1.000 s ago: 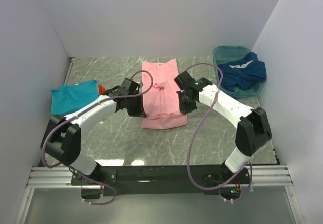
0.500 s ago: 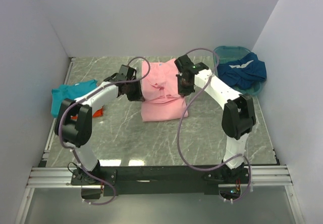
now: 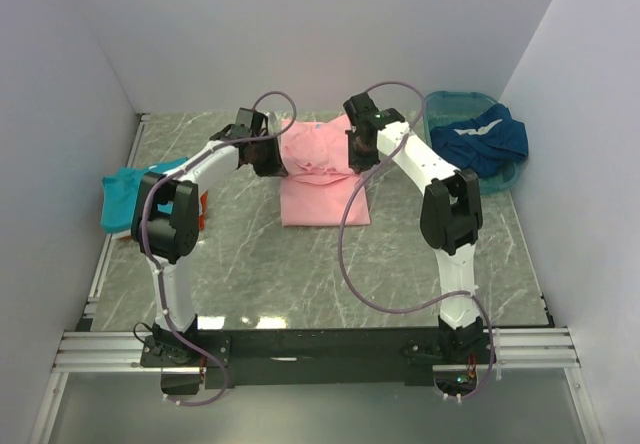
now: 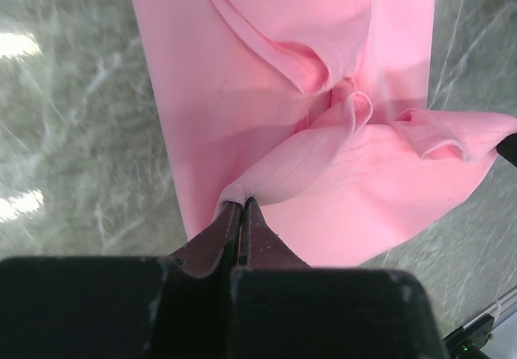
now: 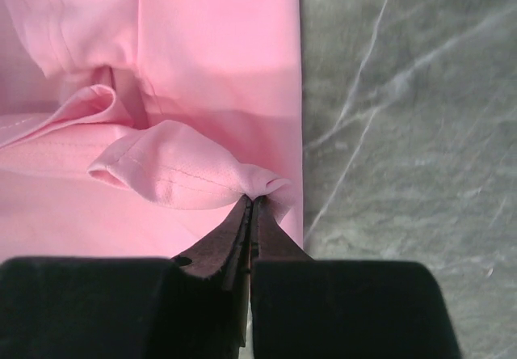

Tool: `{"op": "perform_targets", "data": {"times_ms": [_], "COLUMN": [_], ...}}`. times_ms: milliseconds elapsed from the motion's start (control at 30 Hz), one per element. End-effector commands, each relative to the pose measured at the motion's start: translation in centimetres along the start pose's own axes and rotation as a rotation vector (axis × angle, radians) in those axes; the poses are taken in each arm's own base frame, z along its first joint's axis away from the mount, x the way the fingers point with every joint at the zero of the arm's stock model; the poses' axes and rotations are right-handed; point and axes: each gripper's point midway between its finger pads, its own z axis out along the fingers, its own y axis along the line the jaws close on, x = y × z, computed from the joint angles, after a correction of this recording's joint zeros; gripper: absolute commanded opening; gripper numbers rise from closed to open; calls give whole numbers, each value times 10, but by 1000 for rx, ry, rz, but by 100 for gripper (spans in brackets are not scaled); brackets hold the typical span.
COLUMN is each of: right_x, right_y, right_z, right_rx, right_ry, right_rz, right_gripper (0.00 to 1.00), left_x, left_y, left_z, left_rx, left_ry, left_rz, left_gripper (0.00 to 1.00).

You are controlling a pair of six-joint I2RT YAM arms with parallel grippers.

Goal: Fold and stack the t-shirts
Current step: Fold the tshirt

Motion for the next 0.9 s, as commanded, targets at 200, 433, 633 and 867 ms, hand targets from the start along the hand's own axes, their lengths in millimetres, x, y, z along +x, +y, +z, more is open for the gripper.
{"op": "perform_targets", "data": {"times_ms": [200, 433, 633, 867], "right_x": [-43, -50, -77, -60], "right_y": [-5, -7, -9, -27], "right_z": [2, 30, 23, -3], "right_rx": [-5, -27, -89, -102], "right_ry": [-69, -41, -103, -114], "right_rz": [15, 25, 73, 80], "right_gripper": [0, 1, 64, 69], "left_x": [-44, -58, -92, -62], "left_y": [-6, 6, 1, 12], "left_z": [9, 34, 24, 3], "left_rx": [91, 108, 97, 58], "left_ry": [-64, -68, -163, -159], "left_rz": [22, -23, -22, -30], "left_gripper": [0, 29, 71, 75]}}
